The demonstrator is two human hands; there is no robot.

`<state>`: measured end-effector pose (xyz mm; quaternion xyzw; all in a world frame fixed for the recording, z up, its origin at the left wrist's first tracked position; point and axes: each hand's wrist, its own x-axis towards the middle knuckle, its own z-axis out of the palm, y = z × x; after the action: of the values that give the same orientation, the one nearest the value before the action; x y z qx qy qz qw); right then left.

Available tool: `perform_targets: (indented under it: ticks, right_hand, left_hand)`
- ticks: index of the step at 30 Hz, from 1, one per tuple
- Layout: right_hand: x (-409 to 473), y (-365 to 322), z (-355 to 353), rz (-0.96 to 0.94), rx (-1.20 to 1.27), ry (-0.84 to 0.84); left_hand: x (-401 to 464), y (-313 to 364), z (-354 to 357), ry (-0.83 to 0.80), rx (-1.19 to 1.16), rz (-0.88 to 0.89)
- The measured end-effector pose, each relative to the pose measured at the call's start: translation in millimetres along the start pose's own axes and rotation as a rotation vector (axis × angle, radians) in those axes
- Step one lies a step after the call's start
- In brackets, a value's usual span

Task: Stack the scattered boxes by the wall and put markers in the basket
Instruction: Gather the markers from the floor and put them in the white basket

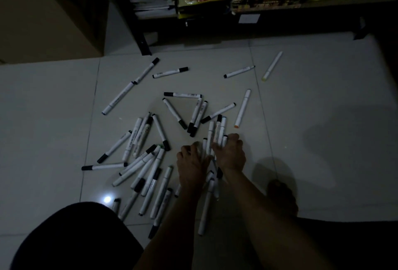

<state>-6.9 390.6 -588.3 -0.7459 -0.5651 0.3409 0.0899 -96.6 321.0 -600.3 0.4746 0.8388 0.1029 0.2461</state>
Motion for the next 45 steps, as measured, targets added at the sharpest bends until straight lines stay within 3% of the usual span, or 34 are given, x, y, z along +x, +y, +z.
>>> perform_targets:
  ticks: [4,13,17,23,30,36,45]
  right_hand:
    - [2,-4,6,-0.036,-0.057,-0.032]
    - [6,-7,10,-0.109,-0.100,-0.124]
    - [19,-2,4,-0.087,0.044,-0.238]
    - [36,10,-7,0.094,0.344,-0.400]
    - [42,6,-14,0.047,0.463,-0.450]
    - [42,13,-12,0.127,0.640,-0.491]
    - [43,9,-26,0.154,0.884,-0.492]
  left_hand:
    - [4,-4,2,-0.023,-0.064,0.074]
    - [13,-1,4,-0.068,-0.301,-0.054]
    - [20,1,-3,-0.102,-0.331,-0.115]
    - [22,8,-12,-0.099,-0.431,-0.148]
    - [29,18,-10,-0.122,-0.303,-0.091]
    - [27,24,-5,-0.079,-0.144,-0.052]
    - [34,26,-7,-0.143,-0.324,-0.095]
